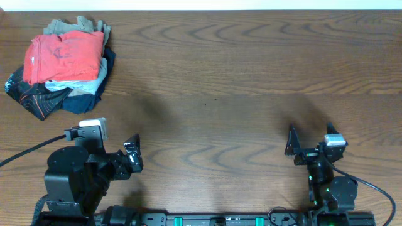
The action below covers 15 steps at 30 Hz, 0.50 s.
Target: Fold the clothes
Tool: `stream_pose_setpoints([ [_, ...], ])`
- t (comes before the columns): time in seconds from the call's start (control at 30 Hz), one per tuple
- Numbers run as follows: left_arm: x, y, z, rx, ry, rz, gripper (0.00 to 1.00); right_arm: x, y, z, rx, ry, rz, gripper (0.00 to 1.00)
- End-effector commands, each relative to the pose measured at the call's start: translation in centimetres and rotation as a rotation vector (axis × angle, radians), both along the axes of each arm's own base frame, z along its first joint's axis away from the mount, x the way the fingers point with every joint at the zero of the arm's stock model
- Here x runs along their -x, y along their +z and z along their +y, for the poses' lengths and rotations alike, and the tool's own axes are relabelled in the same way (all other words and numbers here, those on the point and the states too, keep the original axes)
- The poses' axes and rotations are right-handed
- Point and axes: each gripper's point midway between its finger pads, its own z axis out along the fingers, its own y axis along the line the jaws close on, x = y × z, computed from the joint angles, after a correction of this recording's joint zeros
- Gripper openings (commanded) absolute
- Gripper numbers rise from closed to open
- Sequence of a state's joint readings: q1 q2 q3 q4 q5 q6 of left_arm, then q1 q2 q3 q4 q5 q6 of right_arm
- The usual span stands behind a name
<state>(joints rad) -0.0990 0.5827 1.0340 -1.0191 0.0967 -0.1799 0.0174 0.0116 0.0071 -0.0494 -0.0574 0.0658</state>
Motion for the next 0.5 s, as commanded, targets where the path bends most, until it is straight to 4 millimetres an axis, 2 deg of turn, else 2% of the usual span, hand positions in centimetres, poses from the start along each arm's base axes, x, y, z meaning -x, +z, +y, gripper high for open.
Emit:
stream_pose_setpoints([
  [0.0, -0.11, -0.05, 0.36, -0.011, 0.018, -0.002, 0.98, 0.05, -0.62, -0.31, 0.021, -0.022, 0.022, 0.99],
  [0.47, -0.11, -0.05, 0.36, -0.011, 0.018, -0.002, 0.98, 0.05, -0.52, 0.0, 0.021, -0.008, 0.018, 0.99],
])
